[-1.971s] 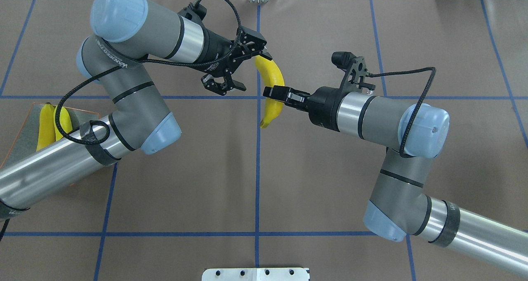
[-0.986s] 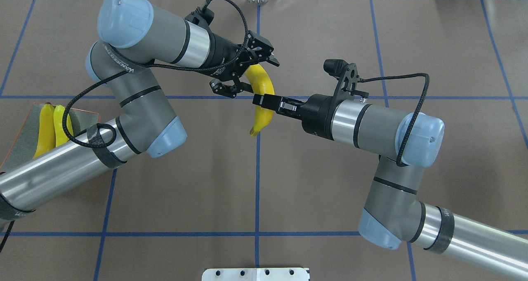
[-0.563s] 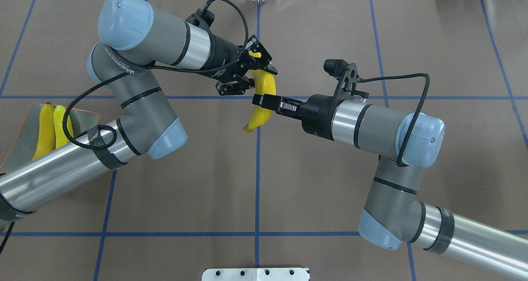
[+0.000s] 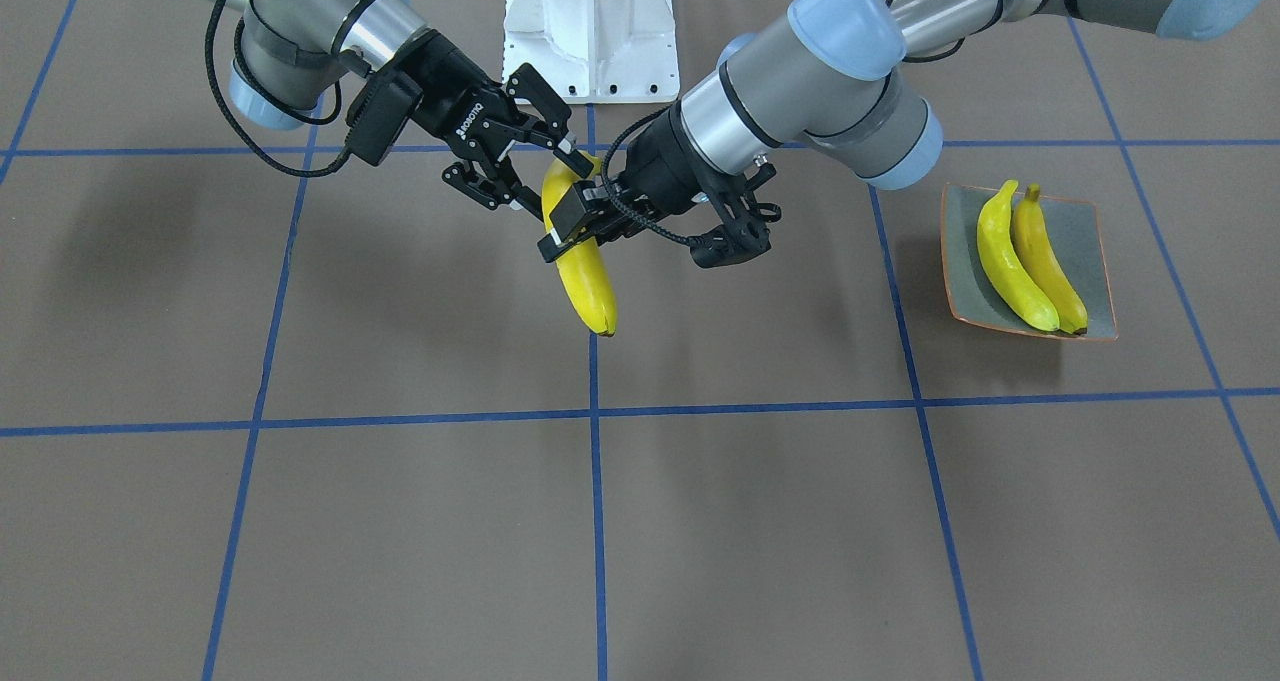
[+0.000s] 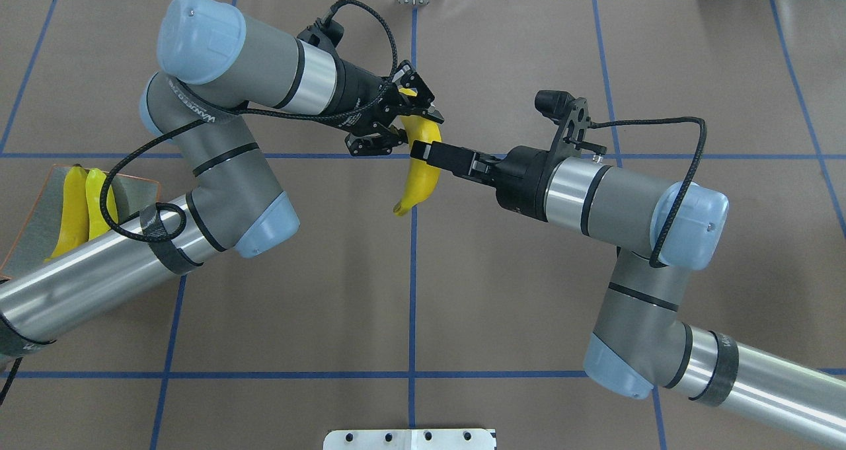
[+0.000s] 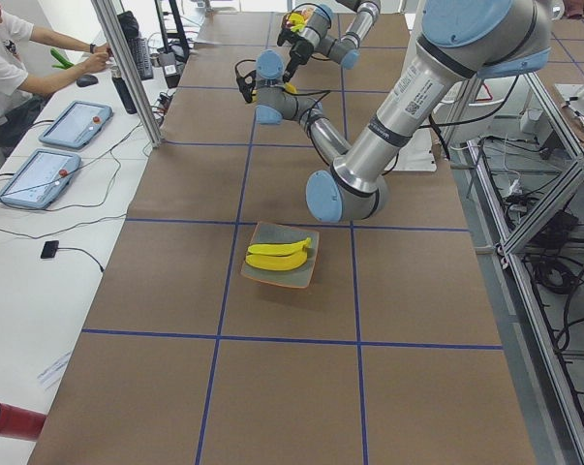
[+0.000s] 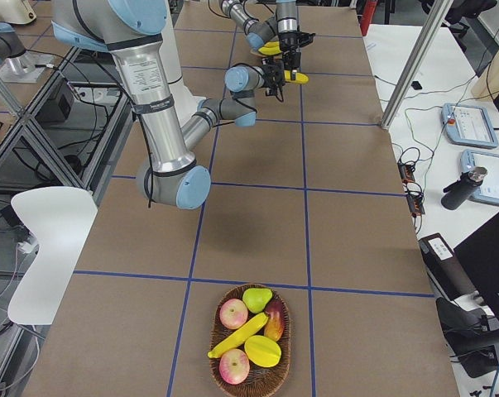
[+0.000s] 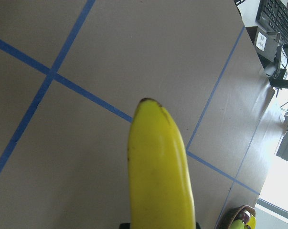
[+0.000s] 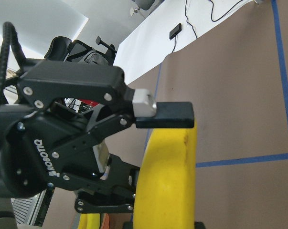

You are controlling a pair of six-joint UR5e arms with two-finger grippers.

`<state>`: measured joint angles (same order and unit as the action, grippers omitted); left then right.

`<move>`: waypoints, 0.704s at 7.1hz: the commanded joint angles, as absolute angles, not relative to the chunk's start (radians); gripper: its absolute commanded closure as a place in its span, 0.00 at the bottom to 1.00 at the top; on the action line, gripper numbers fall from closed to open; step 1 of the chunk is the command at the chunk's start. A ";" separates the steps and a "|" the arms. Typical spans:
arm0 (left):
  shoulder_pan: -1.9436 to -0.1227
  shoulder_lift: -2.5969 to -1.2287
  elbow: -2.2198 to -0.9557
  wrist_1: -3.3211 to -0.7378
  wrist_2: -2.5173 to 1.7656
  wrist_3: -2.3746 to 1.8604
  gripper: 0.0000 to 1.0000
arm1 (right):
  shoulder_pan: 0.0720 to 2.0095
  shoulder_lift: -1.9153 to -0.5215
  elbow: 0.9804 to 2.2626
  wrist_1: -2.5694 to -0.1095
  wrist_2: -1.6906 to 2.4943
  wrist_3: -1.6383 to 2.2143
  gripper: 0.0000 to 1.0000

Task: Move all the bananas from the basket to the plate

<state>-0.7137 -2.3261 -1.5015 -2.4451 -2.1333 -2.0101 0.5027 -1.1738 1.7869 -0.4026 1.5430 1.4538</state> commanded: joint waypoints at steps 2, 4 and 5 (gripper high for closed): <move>-0.751 -2.211 -1.543 -2.439 -2.189 -1.959 1.00 | 0.531 -1.280 1.796 -0.342 1.539 1.454 0.00; -0.857 -2.093 -1.565 -2.409 -2.282 -1.811 1.00 | 0.543 -1.353 1.780 -0.351 1.497 1.453 0.00; -0.873 -2.038 -1.578 -2.396 -2.286 -1.719 1.00 | 0.554 -1.358 1.752 -0.357 1.487 1.454 0.00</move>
<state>-0.8408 -2.1048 -1.5633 -2.4130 -2.2705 -1.8193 0.5421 -1.3386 1.7762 -0.3508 1.5001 1.4535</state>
